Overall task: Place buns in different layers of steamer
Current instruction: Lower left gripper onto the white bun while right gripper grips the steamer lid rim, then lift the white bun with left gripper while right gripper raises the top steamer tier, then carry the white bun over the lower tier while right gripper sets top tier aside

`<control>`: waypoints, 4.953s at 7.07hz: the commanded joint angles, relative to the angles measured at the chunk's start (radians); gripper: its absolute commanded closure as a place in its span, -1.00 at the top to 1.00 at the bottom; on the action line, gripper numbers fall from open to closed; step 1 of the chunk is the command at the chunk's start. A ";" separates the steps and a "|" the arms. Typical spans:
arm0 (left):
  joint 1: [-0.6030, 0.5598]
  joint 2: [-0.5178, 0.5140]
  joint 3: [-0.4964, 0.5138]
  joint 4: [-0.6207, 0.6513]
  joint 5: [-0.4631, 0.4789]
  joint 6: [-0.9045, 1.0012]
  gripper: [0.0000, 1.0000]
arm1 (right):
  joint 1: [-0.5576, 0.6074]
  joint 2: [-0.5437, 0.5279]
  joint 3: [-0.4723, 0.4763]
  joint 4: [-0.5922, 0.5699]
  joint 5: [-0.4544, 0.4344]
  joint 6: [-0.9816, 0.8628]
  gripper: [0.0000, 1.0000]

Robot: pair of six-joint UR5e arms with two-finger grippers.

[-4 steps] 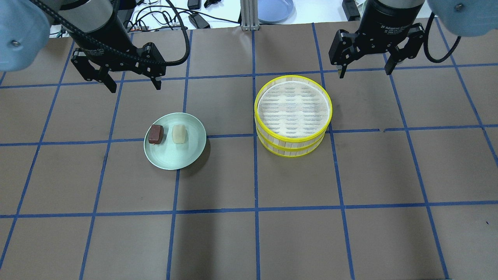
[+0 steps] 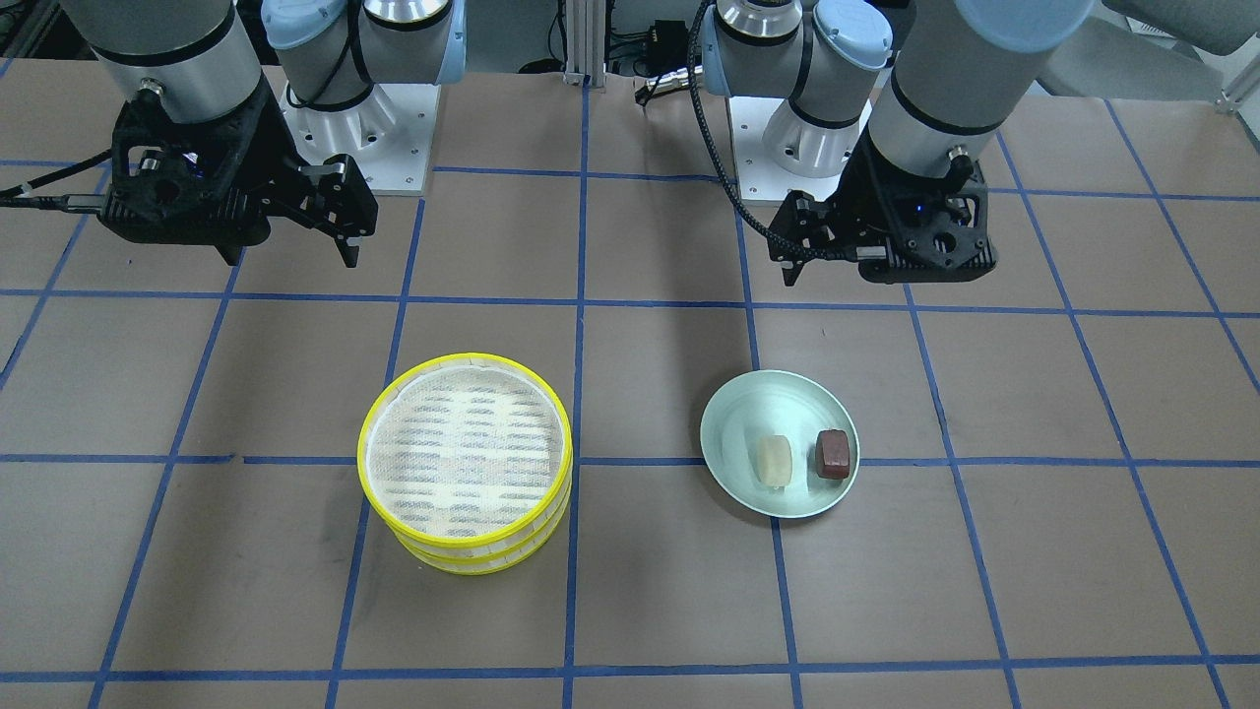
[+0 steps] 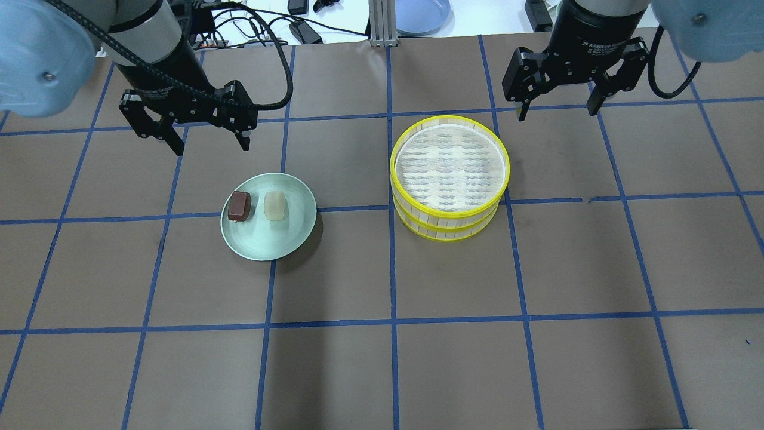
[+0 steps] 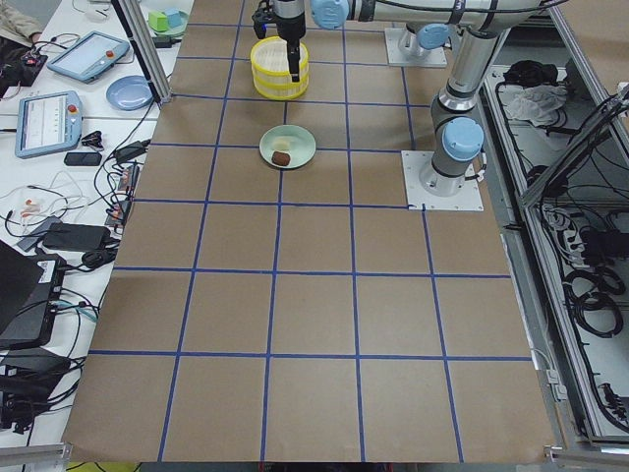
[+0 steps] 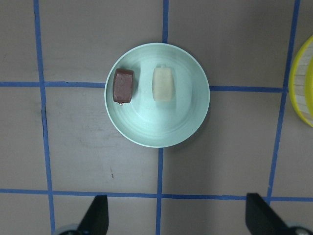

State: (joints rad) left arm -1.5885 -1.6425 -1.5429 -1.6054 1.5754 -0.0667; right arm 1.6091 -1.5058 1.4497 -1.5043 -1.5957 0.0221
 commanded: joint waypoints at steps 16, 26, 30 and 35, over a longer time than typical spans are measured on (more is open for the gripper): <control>0.004 -0.365 -0.240 0.585 -0.040 0.085 -1.00 | -0.006 0.205 0.241 -0.447 -0.010 0.002 -0.79; -0.329 -0.403 -0.017 0.569 -0.297 -0.603 -1.00 | -0.385 0.196 0.216 -0.361 -0.053 -0.350 -0.78; -0.395 -0.473 -0.026 0.630 -0.296 -0.659 0.44 | -0.385 0.197 0.218 -0.361 -0.052 -0.352 -0.78; -0.395 -0.453 -0.029 0.633 -0.288 -0.665 1.00 | -0.385 0.196 0.221 -0.358 -0.050 -0.350 -0.78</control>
State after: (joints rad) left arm -1.9833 -2.0981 -1.5722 -0.9730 1.2864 -0.7304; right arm 1.2241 -1.3100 1.6702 -1.8634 -1.6465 -0.3288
